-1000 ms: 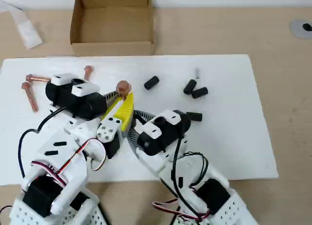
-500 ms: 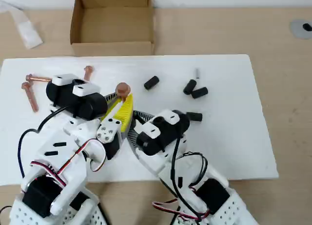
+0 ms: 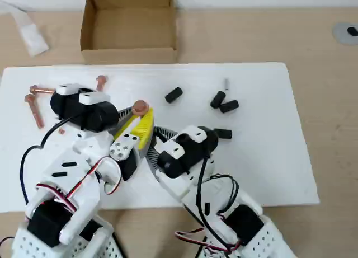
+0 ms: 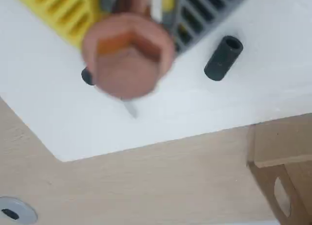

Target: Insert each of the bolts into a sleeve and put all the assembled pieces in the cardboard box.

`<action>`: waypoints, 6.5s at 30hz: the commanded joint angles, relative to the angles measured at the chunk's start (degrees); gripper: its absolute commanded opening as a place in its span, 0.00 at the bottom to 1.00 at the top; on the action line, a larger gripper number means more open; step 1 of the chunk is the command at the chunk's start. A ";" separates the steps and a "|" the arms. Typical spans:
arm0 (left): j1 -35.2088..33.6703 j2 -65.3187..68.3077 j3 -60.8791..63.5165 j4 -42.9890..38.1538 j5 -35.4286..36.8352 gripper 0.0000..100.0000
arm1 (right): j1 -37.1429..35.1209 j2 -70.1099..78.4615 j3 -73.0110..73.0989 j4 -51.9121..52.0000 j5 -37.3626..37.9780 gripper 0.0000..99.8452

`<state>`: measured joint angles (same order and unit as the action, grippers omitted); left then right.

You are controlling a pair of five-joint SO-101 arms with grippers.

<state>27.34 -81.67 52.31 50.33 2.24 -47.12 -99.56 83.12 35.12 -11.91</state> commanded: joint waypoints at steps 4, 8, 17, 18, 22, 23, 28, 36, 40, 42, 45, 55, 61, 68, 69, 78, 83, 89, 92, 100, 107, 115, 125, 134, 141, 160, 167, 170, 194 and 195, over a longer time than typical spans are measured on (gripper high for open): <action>-1.14 -0.13 -0.88 4.13 2.29 0.14 | -0.57 -0.84 -0.66 -1.76 -0.26 0.01; -1.05 -0.13 -1.49 6.51 4.31 0.14 | -0.48 -0.75 -0.66 -1.41 -0.26 0.01; -1.05 -0.04 -10.20 18.73 4.31 0.17 | 3.21 8.04 -6.20 -1.76 -1.49 0.01; -1.14 -0.04 -11.08 20.31 4.31 0.17 | 3.82 10.51 -8.57 -1.76 -2.55 0.01; -1.14 -0.22 -14.77 26.55 3.87 0.17 | 4.79 22.64 -18.86 -1.76 -4.57 0.01; -1.14 -0.40 -15.82 27.43 3.87 0.17 | 4.88 25.71 -21.67 -1.76 -4.75 0.01; -4.57 -0.48 -22.95 30.86 3.78 0.08 | 7.08 41.10 -36.26 -1.85 -4.92 0.01; -25.14 -0.57 -21.98 33.58 -8.62 0.01 | 11.47 64.48 -60.44 -1.76 -4.57 0.01; -32.70 -0.57 -17.14 33.41 -11.87 0.01 | 14.55 77.67 -73.01 -1.76 -4.57 0.01; -34.46 -0.57 -15.12 33.32 -13.19 0.01 | 16.13 84.53 -79.69 -1.76 -4.57 0.01; -34.55 -0.57 -13.27 33.32 -13.36 0.01 | 18.33 94.55 -89.63 -1.76 -4.57 0.01; -34.55 -0.57 -12.40 33.32 -13.19 0.01 | 22.99 129.01 -122.59 -1.76 -3.96 0.01; -34.55 -0.57 -12.40 33.32 -13.19 0.01 | 23.25 150.90 -143.52 -1.76 0.70 0.01; -34.55 -0.57 -12.40 33.32 -13.19 0.01 | 23.87 171.91 -167.34 -1.76 4.04 0.01; -34.55 -0.57 -12.40 33.32 -13.19 0.01 | 23.96 174.11 -169.36 -1.76 4.57 0.01; -34.55 -0.57 -8.88 33.23 -13.27 0.01 | 25.01 182.20 -174.29 -1.23 6.33 0.01; -34.55 -0.57 -8.35 33.23 -13.19 0.01 | 25.19 182.11 -174.55 2.46 6.33 0.02; -35.08 -0.57 -8.18 33.23 -13.19 0.01 | 24.75 182.02 -174.64 6.07 6.24 0.19; -35.08 -0.57 -8.26 33.23 -13.19 0.01 | 24.22 181.93 -174.81 7.38 6.24 0.24; -43.34 0.13 -7.74 28.66 -13.10 0.15 | 24.22 181.05 -178.86 12.31 5.98 0.24; -57.41 14.73 -4.04 18.55 -16.79 0.20 | 24.22 166.90 -178.59 28.22 5.89 0.24; -61.63 41.54 -13.10 10.81 -16.79 0.20 | 24.13 153.89 -178.51 53.01 6.33 0.25; -63.30 66.42 -29.45 4.04 -16.79 0.20 | 25.80 146.51 -178.24 67.34 6.33 0.25; -62.24 86.29 -47.74 11.87 -14.59 0.20 | 25.71 146.24 -178.15 67.34 6.33 0.25; -62.15 96.22 -57.76 16.00 -11.96 0.20 | 25.71 146.07 -175.25 67.34 6.33 0.25; -61.89 114.33 -68.84 15.74 -11.96 0.20 | 25.71 146.24 -173.58 67.34 6.33 0.25; -61.27 115.65 -68.75 12.75 -11.43 0.14 | 25.71 146.33 -173.58 67.34 6.33 0.25; -61.27 115.74 -68.66 11.60 -9.14 0.10 | 25.71 146.33 -173.58 67.34 6.24 0.25; -60.13 112.57 -67.34 19.60 -9.05 0.01 | 25.36 145.89 -173.58 67.43 5.89 0.24; -60.22 110.46 -67.16 21.01 -9.14 0.01 | 25.27 145.89 -173.58 67.43 5.89 0.24</action>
<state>-32.18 32.88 -15.21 67.82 -6.90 -22.42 51.12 -90.51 101.32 -6.20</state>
